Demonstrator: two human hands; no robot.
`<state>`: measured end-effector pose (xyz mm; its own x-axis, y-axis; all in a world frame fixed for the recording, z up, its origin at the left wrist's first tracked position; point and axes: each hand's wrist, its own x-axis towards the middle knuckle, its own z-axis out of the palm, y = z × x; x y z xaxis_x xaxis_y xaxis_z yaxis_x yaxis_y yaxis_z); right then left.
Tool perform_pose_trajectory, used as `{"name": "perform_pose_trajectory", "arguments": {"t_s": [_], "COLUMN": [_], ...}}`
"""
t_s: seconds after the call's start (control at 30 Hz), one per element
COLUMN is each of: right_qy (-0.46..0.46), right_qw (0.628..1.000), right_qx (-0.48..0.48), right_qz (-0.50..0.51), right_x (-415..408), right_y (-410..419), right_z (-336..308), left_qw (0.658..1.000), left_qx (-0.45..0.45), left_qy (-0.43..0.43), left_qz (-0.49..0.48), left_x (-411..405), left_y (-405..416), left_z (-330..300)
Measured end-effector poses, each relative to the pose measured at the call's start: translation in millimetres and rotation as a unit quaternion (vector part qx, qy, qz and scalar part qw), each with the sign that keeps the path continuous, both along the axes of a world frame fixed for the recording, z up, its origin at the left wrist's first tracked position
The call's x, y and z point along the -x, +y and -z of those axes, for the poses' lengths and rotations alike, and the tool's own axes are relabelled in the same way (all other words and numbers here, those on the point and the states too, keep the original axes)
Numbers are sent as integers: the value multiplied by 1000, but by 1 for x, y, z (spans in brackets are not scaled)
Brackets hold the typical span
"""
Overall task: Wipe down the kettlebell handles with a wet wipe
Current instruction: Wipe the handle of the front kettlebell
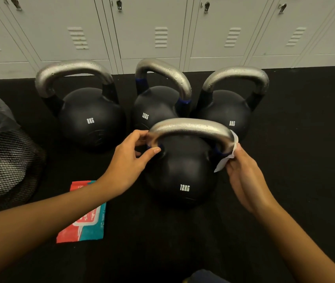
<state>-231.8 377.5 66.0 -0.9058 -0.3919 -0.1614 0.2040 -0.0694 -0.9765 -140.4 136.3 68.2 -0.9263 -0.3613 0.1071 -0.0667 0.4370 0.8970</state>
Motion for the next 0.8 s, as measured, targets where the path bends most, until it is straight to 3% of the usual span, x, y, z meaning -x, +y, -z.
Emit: {"name": "perform_pose_trajectory", "arguments": {"t_s": [0.23, 0.3, 0.47, 0.8], "right_qy": [201, 242, 201, 183], "right_qw": [971, 963, 973, 968], "right_qx": [-127, -122, -57, -120], "right_qz": [-23, 1, 96, 125], "right_x": [0, -5, -19, -27], "right_y": [-10, -13, -11, -9], "right_z": [-20, -12, 15, 31], "left_qw": [1000, 1000, 1000, 1000], "left_qx": [-5, -9, -3, 8], "left_qy": [7, 7, 10, 13], "left_qz": [2, 1, -3, -11], "left_x": [0, -1, -1, 0], "left_y": [1, 1, 1, 1], "left_z": [1, 1, 1, 3]}}
